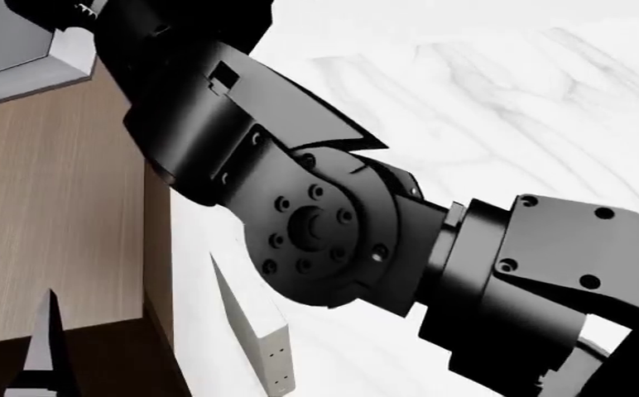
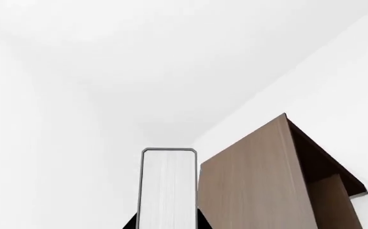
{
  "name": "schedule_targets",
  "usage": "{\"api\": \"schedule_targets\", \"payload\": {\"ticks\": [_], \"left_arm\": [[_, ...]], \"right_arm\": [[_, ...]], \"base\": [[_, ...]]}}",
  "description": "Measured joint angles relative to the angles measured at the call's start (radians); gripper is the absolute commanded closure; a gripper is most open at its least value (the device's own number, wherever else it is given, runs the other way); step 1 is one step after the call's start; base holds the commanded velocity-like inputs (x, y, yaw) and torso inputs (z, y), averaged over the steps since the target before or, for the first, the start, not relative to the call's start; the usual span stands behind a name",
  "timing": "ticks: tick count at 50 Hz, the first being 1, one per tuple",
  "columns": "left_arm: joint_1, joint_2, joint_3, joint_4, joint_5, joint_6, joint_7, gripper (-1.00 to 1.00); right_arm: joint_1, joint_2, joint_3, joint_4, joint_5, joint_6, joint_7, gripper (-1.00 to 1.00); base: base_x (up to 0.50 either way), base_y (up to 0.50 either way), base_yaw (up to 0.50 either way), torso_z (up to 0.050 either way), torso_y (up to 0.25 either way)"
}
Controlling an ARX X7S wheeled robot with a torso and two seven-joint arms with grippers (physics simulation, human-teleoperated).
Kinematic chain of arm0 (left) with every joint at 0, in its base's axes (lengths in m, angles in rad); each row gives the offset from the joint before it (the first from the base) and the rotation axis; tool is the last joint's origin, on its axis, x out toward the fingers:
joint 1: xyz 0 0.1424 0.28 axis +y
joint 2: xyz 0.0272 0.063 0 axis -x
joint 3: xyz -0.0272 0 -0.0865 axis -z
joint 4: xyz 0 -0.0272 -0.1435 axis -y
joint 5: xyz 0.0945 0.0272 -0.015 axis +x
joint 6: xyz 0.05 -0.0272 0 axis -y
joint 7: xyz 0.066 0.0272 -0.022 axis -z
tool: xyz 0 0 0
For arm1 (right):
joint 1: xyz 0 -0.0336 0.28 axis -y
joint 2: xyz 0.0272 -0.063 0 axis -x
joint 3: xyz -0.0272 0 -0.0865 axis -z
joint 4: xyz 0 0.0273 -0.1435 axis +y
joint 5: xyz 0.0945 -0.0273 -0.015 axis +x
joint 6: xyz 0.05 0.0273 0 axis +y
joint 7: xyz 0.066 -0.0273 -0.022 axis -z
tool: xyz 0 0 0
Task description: Pick up the book in the middle and place it on the cabinet shelf.
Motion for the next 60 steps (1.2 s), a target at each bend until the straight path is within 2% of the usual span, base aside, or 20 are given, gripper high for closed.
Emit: {"api": "schedule_targets", "payload": {"ticks": [32, 60], "left_arm": [[-0.008, -0.009, 0.017, -0.012, -0.007, 0.005, -0.013, -1.0], [-0.008, -0.018, 0.022, -0.015, -0.018, 0.016, -0.021, -1.0]], "right_arm": [[0.021, -0.107, -0.025, 0.072, 0.027, 0.089, 0.019, 1.0], [-0.077, -0.139, -0.059, 0.107, 0.011, 0.07, -0.002, 1.0]], "base": [[0.0, 0.0, 0.0, 0.0, 0.002], [0.0, 0.0, 0.0, 0.0, 0.001]]}}
